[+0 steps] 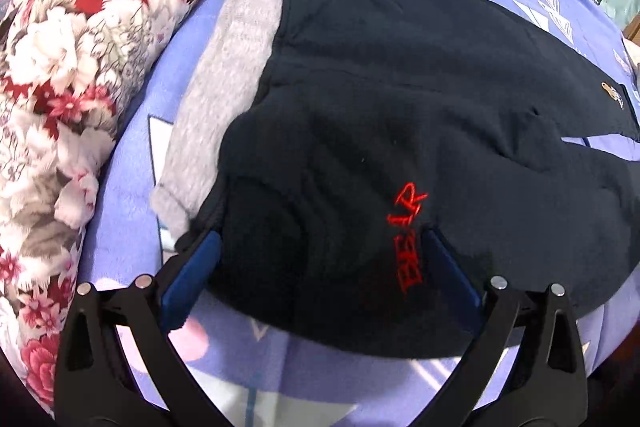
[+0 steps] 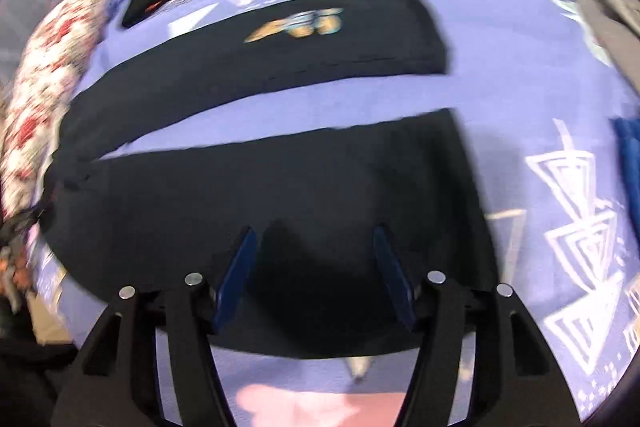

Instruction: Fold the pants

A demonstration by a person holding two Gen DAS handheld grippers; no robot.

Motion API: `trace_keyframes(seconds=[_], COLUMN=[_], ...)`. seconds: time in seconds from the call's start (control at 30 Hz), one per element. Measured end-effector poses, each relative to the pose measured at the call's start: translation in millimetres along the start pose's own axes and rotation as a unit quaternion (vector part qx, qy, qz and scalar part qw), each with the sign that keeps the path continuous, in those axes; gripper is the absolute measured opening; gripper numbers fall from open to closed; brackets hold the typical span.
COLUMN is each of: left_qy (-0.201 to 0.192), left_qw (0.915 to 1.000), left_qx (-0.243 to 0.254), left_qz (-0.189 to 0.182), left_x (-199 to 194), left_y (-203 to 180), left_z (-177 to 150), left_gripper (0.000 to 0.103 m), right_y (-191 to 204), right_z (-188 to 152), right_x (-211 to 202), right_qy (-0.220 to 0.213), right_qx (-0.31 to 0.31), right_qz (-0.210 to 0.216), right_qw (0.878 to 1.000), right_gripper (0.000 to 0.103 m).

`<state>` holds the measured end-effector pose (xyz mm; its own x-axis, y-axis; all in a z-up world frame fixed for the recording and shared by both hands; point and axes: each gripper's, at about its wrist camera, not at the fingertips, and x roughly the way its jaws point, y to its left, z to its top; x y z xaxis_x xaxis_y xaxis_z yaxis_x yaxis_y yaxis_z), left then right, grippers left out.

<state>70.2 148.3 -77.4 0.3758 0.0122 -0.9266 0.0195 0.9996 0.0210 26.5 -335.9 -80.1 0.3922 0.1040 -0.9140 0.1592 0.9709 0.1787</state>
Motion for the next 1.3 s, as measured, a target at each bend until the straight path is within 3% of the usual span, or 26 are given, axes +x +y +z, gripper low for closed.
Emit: trace_keyframes(seconds=[0.13, 0.3, 0.37, 0.57, 0.63, 0.67, 0.77, 0.8, 0.83, 0.9, 1.07, 1.2, 1.27, 1.3], left_qy=[-0.003, -0.022, -0.015, 0.016, 0.018, 0.019, 0.008, 0.007, 0.006, -0.007, -0.035, -0.037, -0.018, 0.003], left_qw=[0.9998, 0.9990, 0.9985, 0.9923, 0.9907, 0.9909, 0.9933, 0.9932, 0.9927, 0.9925, 0.9891, 0.9902, 0.9919, 0.9922], left_qx=[-0.017, -0.038, -0.053, -0.120, -0.129, -0.128, -0.111, -0.109, -0.109, -0.108, -0.134, -0.128, -0.122, -0.124], left_qz=[-0.010, -0.005, 0.003, -0.025, -0.038, -0.038, -0.032, -0.042, -0.052, -0.056, -0.050, -0.042, -0.029, -0.016], left_x=[-13.2, -31.6, -30.5, -19.4, -15.6, -14.2, -14.5, -15.1, -15.1, -20.0, -47.1, -55.4, -40.2, -29.2], left_y=[7.5, 22.7, 26.2, 56.9, 63.1, 62.9, 53.0, 50.9, 48.5, 41.6, 48.8, 47.2, 43.4, 43.7], left_z=[-2.2, -2.1, -0.6, -16.4, -16.1, -15.2, -11.1, -9.3, -6.2, -3.8, -10.7, -14.1, -12.3, -14.1], left_gripper=[0.101, 0.101, 0.101, 0.100, 0.085, 0.085, 0.061, 0.039, 0.024, 0.012, 0.011, 0.011, 0.016, 0.030], right_y=[40.6, 55.7, 69.7, 78.8, 75.9, 69.1, 66.5, 65.8, 65.7, 65.8, 67.0, 65.3, 65.2, 65.7], right_z=[7.1, 49.6, 59.9, 63.5, 61.5, 56.3, 54.1, 53.4, 53.0, 53.3, 53.1, 54.6, 56.3, 57.0], right_x=[-4.8, 9.9, 15.9, 7.5, 6.8, 2.3, 0.6, 0.4, 0.7, 1.3, -0.2, 2.7, 9.7, 14.9], right_qy=[-0.023, -0.057, -0.060, -0.062, -0.060, -0.059, -0.061, -0.062, -0.062, -0.063, -0.068, -0.065, -0.055, -0.043], right_qx=[-0.046, -0.042, -0.044, -0.066, -0.064, -0.063, -0.062, -0.063, -0.065, -0.064, -0.067, -0.072, -0.071, -0.071], right_qz=[0.043, 0.041, 0.061, 0.087, 0.089, 0.090, 0.088, 0.087, 0.085, 0.087, 0.095, 0.100, 0.101, 0.098], right_qw=[0.998, 0.997, 0.995, 0.992, 0.992, 0.992, 0.992, 0.992, 0.992, 0.992, 0.991, 0.990, 0.991, 0.992], right_gripper=[0.065, 0.072, 0.072, 0.072, 0.072, 0.072, 0.072, 0.072, 0.072, 0.072, 0.072, 0.072, 0.074, 0.076])
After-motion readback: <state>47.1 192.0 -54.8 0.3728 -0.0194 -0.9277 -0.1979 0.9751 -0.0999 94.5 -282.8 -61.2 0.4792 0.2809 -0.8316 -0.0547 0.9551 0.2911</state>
